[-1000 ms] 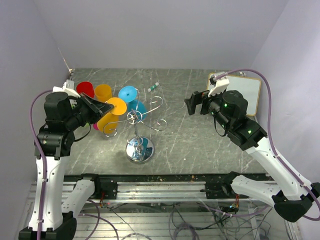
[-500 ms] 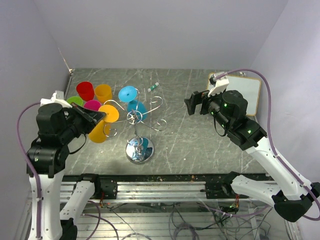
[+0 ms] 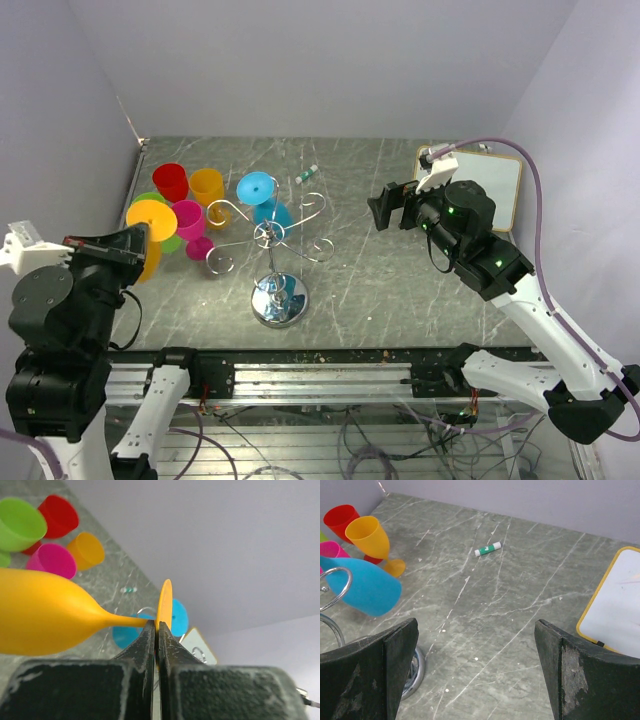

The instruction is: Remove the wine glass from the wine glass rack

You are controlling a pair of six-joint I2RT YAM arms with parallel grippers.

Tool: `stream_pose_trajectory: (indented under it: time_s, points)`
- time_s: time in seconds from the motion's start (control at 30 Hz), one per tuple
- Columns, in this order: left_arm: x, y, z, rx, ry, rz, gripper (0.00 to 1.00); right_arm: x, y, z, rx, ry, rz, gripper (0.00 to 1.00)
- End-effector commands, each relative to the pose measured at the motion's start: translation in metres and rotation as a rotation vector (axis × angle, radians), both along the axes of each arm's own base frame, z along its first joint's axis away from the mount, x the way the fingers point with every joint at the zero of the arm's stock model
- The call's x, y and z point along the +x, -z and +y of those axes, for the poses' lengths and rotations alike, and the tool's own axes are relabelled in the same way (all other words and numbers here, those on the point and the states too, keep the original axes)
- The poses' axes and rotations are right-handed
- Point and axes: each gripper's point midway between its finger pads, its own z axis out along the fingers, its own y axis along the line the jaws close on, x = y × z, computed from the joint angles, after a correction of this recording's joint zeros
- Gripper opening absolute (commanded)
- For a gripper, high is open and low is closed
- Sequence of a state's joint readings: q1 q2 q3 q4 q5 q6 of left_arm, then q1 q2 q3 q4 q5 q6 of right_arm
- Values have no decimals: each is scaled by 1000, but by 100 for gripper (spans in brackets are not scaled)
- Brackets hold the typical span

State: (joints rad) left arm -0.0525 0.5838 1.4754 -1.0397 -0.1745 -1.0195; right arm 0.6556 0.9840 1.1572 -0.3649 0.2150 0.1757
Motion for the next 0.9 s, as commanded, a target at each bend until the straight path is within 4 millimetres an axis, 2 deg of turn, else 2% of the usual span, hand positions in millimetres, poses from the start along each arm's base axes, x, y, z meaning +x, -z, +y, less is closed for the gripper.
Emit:
stream_pose_trajectory:
  time_s: [0.0,0.17,0.23,0.33,0.43,0.57,0.73,0.87]
  points:
    - [-8,-79,-2,106,29,-295,7,-3,-10,1,40,-11,-13,100]
    - [-30,-148,-45,206,264,-599,7,-6,-18,10,94,-49,-15,100]
    - [-42,-166,-65,229,374,-701,7,-10,-23,15,128,-75,-16,100]
    - [-55,-181,-93,234,551,-816,7,-17,-36,27,204,-142,-34,100]
    - [-65,-188,-122,203,774,-902,7,-29,-55,44,302,-246,-58,100]
    - [-68,-181,-147,93,1042,-949,7,-49,-87,71,447,-430,-92,100]
    - [-82,-175,-153,-40,1225,-994,7,-81,-131,101,616,-712,-140,100]
    - [-88,-170,-149,-173,1315,-1045,7,-108,-157,117,726,-949,-165,100]
